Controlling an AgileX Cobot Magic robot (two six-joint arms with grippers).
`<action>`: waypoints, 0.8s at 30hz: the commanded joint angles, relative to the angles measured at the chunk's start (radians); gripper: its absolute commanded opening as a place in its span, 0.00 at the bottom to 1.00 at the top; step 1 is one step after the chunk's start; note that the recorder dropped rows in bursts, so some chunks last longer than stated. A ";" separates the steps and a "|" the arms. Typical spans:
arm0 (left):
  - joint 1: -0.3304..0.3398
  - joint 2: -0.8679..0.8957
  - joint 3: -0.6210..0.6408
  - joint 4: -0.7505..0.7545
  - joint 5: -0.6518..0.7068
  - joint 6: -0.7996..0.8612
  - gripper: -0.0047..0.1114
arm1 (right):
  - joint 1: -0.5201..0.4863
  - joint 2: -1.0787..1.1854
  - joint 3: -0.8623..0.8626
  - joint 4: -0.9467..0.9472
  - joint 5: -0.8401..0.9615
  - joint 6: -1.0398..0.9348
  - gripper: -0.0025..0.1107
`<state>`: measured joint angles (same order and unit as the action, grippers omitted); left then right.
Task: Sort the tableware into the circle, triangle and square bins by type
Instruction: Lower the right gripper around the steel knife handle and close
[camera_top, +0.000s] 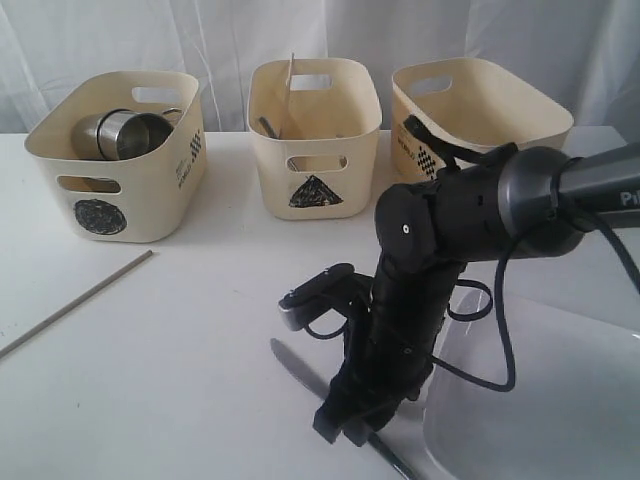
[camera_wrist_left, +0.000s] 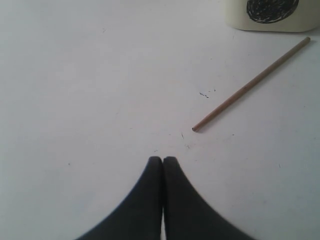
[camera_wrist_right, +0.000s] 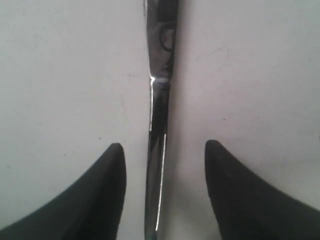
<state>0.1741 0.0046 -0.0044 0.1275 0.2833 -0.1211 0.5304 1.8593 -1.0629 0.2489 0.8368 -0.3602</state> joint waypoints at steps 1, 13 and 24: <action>-0.006 -0.005 0.004 0.002 -0.001 -0.002 0.04 | 0.052 -0.001 0.041 -0.081 -0.056 0.074 0.44; -0.006 -0.005 0.004 0.002 -0.001 -0.002 0.04 | 0.146 0.023 0.077 -0.230 -0.199 0.286 0.30; -0.006 -0.005 0.004 0.002 -0.001 -0.002 0.04 | 0.146 0.096 0.077 -0.230 -0.263 0.297 0.08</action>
<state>0.1741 0.0046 -0.0044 0.1275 0.2833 -0.1198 0.6749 1.8876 -1.0068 0.0230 0.6113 -0.0754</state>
